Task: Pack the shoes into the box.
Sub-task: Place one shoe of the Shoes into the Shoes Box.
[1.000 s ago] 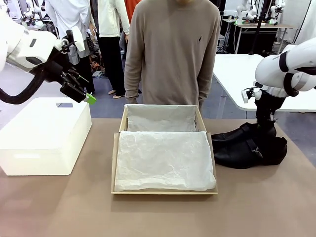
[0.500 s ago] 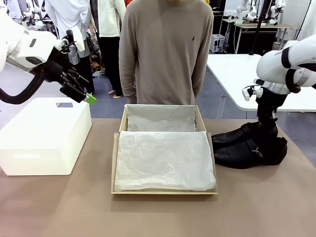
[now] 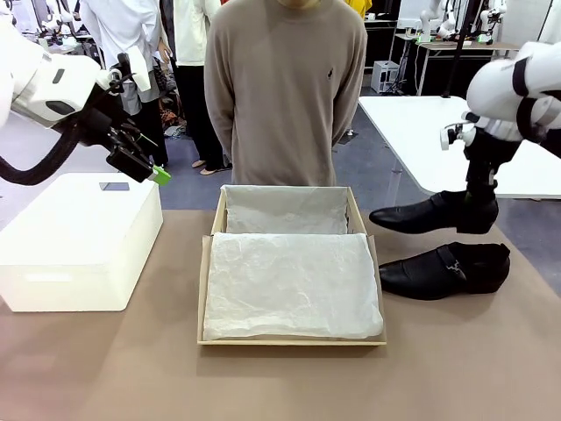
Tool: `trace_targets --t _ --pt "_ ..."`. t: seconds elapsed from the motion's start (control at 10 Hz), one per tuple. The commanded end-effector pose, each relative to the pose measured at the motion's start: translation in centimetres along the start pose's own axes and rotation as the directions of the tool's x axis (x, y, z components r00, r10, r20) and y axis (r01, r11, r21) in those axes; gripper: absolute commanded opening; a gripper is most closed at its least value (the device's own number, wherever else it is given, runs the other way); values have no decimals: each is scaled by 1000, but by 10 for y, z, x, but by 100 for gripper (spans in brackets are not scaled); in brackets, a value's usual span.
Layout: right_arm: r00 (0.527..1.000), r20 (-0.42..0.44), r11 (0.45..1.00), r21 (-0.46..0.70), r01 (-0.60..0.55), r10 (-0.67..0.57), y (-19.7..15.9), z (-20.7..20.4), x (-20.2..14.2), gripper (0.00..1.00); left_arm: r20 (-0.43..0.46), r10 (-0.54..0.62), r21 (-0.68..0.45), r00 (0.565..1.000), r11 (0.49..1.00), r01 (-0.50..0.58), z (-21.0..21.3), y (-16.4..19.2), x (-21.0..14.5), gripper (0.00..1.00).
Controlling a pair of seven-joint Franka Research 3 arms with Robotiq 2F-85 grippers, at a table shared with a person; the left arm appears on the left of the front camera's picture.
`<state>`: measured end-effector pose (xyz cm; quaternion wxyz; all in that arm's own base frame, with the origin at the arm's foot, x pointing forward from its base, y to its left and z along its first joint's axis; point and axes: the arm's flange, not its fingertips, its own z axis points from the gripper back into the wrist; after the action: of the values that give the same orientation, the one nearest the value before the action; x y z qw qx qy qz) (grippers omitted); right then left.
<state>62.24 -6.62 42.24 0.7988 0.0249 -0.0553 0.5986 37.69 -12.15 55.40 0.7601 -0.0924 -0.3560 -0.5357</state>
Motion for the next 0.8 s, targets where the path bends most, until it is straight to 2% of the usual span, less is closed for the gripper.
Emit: trace_targets --t 0.0,0.3,0.7 --pt "999 -20 999 15 40 -40 -5 40 15 0 9 8 -7 1000 1000 -8 0 0 0 100" --pt "998 -51 1000 -3 31 -31 2 89 40 0 9 8 -7 1000 1000 -8 0 0 0 100" --pt "998 -44 999 -17 47 -47 40 128 93 0 9 8 -7 1000 1000 -8 0 0 0 100"
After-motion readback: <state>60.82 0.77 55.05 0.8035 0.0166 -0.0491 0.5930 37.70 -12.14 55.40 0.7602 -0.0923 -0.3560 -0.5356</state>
